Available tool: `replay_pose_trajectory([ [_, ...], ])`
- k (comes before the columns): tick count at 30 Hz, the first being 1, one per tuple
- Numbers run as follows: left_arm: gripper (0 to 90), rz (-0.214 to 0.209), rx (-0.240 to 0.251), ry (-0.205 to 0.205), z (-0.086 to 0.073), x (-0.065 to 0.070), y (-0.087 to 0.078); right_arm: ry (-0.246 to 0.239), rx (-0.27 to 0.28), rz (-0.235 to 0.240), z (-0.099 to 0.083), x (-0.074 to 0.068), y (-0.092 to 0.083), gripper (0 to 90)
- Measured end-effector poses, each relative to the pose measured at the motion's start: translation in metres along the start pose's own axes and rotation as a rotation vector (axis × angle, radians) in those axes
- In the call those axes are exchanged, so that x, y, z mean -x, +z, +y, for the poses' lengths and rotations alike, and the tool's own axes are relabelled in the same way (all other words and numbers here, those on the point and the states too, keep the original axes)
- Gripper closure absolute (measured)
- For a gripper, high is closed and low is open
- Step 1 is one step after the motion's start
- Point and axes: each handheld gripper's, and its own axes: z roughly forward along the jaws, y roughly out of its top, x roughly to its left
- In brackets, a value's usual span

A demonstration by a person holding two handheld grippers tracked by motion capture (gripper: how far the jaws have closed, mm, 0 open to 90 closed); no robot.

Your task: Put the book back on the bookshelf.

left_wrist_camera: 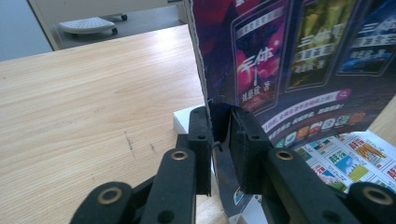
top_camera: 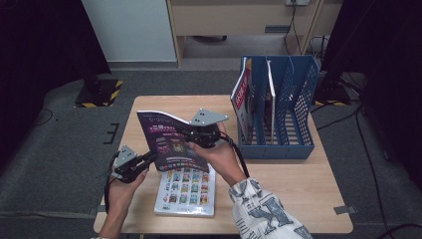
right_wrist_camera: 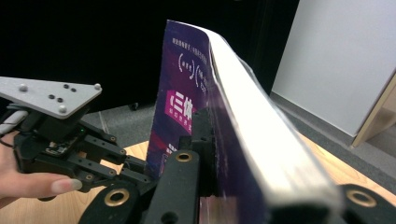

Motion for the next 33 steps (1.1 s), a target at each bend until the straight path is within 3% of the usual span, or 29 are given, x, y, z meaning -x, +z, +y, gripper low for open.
replay_pose_trajectory([
  [5, 67.8, 0.029, -0.004, -0.021, -0.003, -0.004, 0.0, -0.006, 0.01, 0.0, 0.002, -0.001, -0.004, 84.3],
  [7, 60.0, 0.038, -0.014, -0.024, -0.004, -0.006, 0.0, -0.001, 0.013, -0.002, 0.002, -0.001, -0.004, 84.3],
  [10, 54.5, 0.085, -0.048, -0.019, -0.009, -0.012, 0.001, 0.001, 0.021, -0.008, 0.003, 0.0, -0.006, 84.3],
  [11, 50.9, 0.099, -0.063, -0.019, -0.011, -0.014, 0.002, 0.004, 0.022, -0.007, 0.003, 0.001, -0.006, 84.3],
  [12, 41.0, 0.124, -0.093, -0.027, -0.015, -0.019, 0.003, 0.007, 0.027, -0.014, 0.004, 0.001, -0.007, 84.3],
  [13, 37.3, 0.124, -0.093, -0.027, -0.015, -0.019, 0.003, 0.007, 0.03, -0.018, 0.004, 0.001, -0.007, 84.3],
  [14, 37.3, 0.134, -0.106, -0.038, -0.017, -0.022, 0.004, 0.007, 0.03, -0.018, 0.004, 0.001, -0.007, 84.3],
  [17, 25.2, 0.143, -0.144, -0.095, -0.025, -0.031, 0.007, 0.006, 0.034, -0.024, 0.006, 0.0, -0.008, 84.3],
  [21, 19.0, 0.151, -0.178, -0.107, -0.028, -0.034, 0.009, 0.009, 0.043, -0.026, 0.008, 0.0, -0.01, 84.3],
  [33, 11.9, 0.175, -0.253, -0.154, -0.041, -0.04, 0.018, 0.031, 0.051, -0.052, 0.017, 0.003, -0.016, 84.3],
])
